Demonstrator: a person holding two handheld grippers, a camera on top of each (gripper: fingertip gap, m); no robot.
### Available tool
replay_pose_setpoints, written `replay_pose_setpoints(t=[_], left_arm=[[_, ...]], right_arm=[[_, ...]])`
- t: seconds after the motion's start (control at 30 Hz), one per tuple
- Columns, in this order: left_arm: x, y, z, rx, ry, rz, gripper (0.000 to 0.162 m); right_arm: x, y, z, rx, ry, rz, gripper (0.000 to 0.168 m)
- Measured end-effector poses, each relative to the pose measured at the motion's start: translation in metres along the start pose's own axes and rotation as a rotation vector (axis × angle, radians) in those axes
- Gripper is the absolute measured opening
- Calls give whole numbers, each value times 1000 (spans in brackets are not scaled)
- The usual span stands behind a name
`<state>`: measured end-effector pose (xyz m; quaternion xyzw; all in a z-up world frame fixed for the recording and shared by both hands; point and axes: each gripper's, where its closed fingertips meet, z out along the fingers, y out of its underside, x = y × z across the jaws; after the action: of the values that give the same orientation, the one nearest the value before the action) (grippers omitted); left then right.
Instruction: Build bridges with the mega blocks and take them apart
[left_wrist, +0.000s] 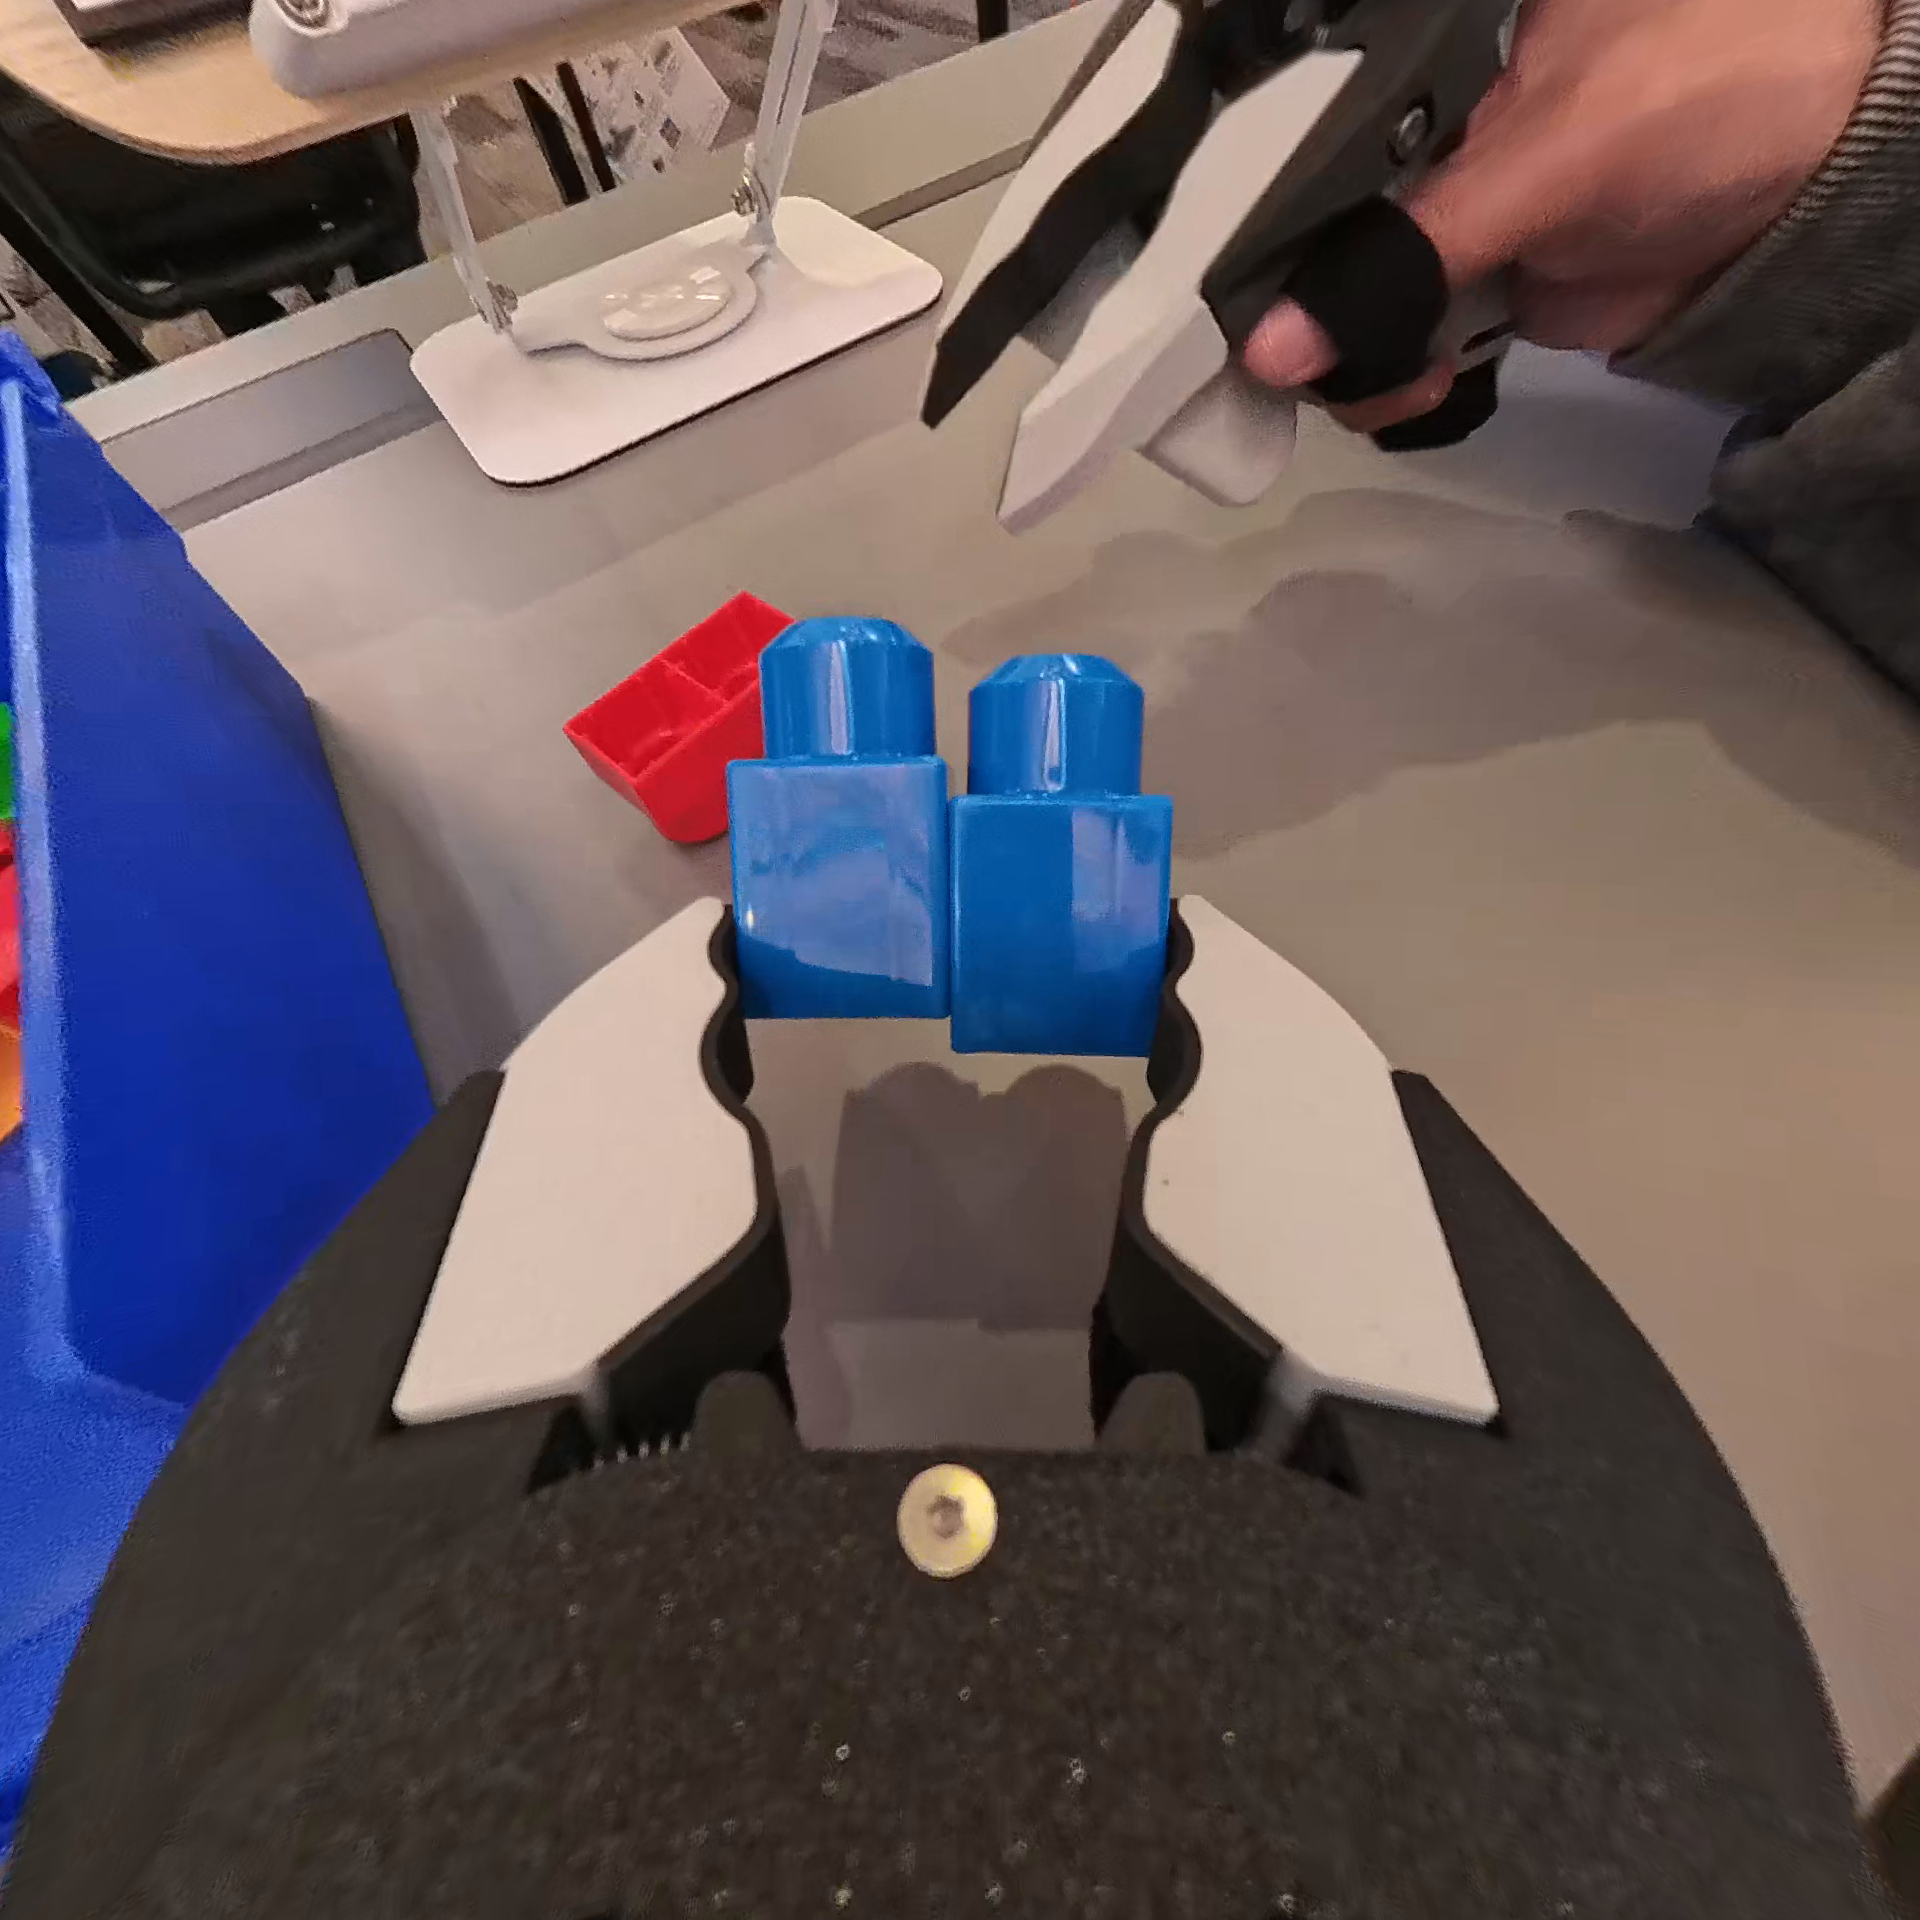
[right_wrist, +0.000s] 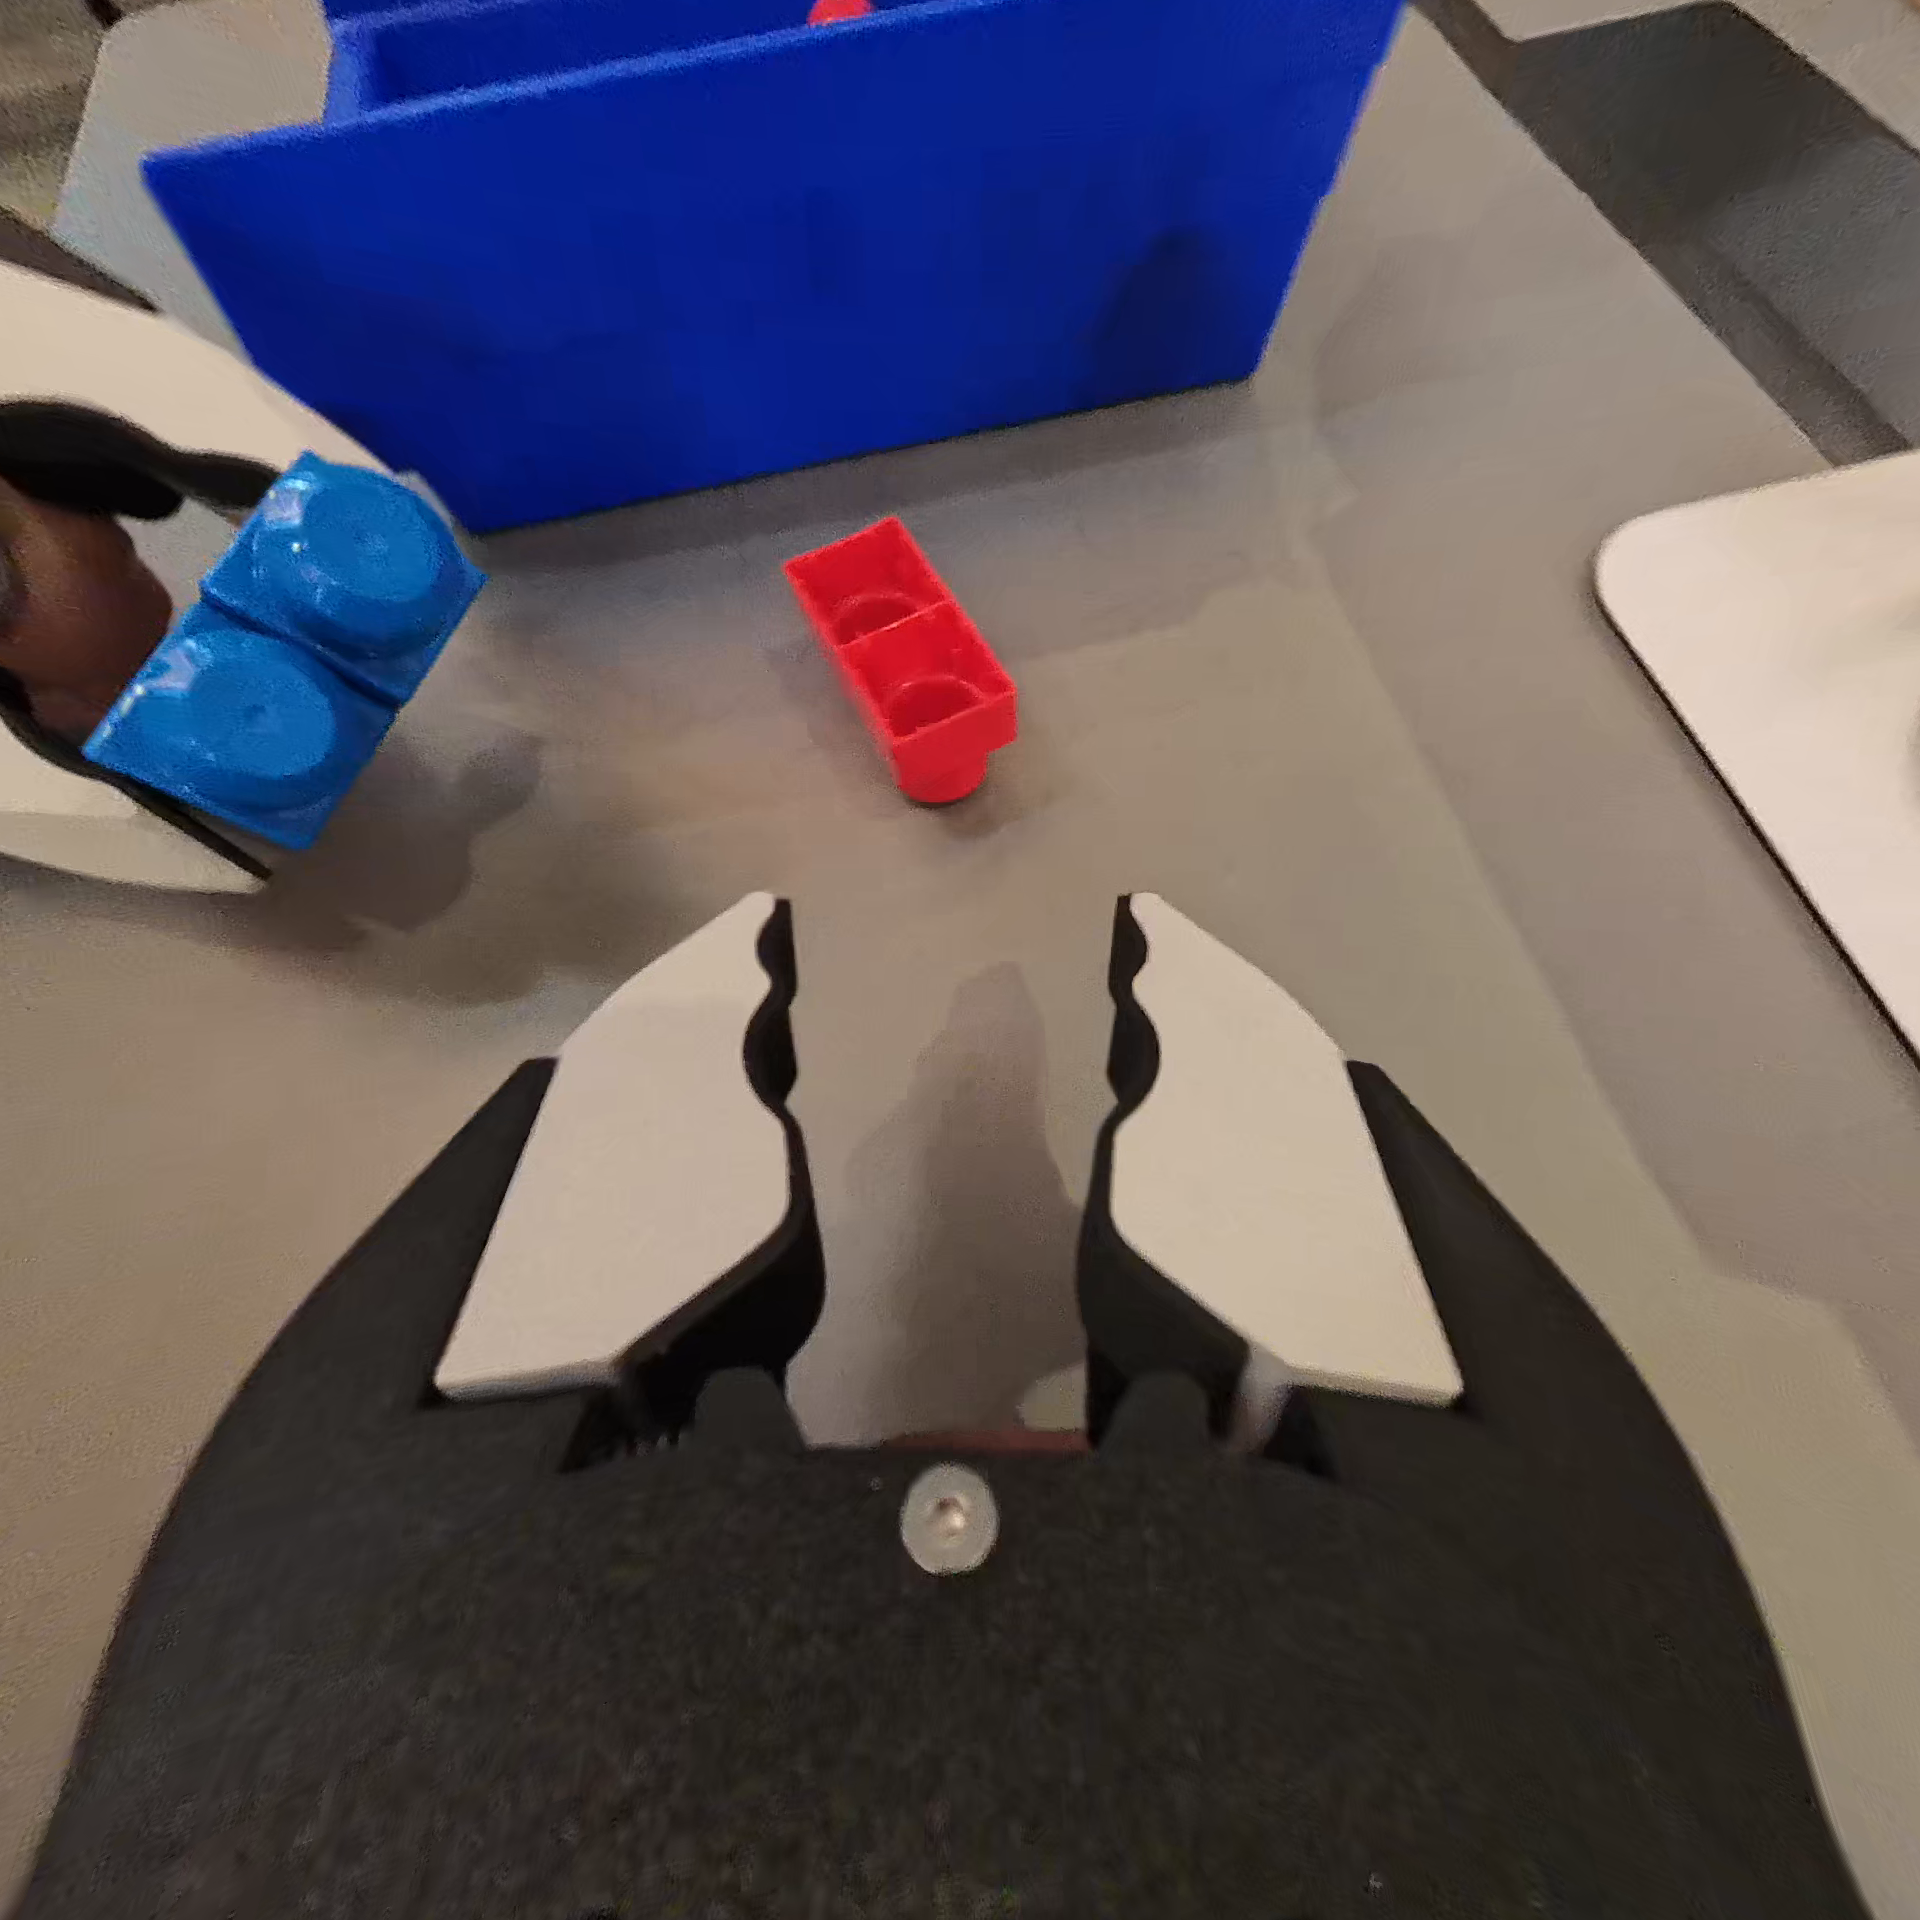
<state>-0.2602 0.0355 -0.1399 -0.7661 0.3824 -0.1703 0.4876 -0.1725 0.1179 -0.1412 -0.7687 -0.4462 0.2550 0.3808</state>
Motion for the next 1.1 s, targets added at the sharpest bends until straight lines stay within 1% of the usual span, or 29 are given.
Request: replay_pose_setpoints(t=[0.13, 0.27, 0.33, 0.37, 0.4, 0.43, 0.47, 0.53, 0.63, 0.7, 0.77, 0.83, 0.9, 1.03, 1.1], left_arm=[[6, 2, -4, -1, 1, 4, 75], [6, 1, -3, 6, -3, 14, 75], [5, 2, -2, 3, -1, 8, 75], [4, 2, -2, 6, -3, 6, 75], [3, 2, -3, 6, -4, 6, 75], [1, 3, -3, 6, -8, 7, 75], [0, 3, -3, 7, -13, 9, 75], [-3, 4, -3, 4, -17, 12, 75], [-1, 2, -1, 13, 3, -3, 75], [0, -1, 2, 14, 17, 0, 75], [-1, -4, 6, 12, 13, 16, 75], [1, -6, 8, 15, 27, 10, 75], [6, -7, 9, 15, 50, -3, 75], [9, -8, 10, 16, 52, 18, 75], [10, -7, 10, 15, 54, 22, 75]], right_arm=[[-1, 5, 26, -33, 7, -99, 64], [1, 1, 54, -68, -71, -135, 61], [-1, -2, 66, -79, -112, -169, 53], [-3, -1, 71, -101, -133, -191, 41], [-4, -2, 74, -115, -137, -218, 34], [-4, -6, 73, -105, -118, -248, 34], [-3, -13, 68, -78, -93, -267, 33], [-5, -27, 46, -42, -85, -264, 33], [2, -46, -4, -4, 29, -309, 33], [-1, -45, -32, -24, 62, -322, 33], [4, -27, -51, -158, 146, -356, 33], [18, 3, -71, -384, 281, -412, 33], [27, 29, -89, -600, 374, -437, 33], [31, 66, -112, -909, 391, -405, 33], [34, 73, -114, -974, 380, -373, 33]])
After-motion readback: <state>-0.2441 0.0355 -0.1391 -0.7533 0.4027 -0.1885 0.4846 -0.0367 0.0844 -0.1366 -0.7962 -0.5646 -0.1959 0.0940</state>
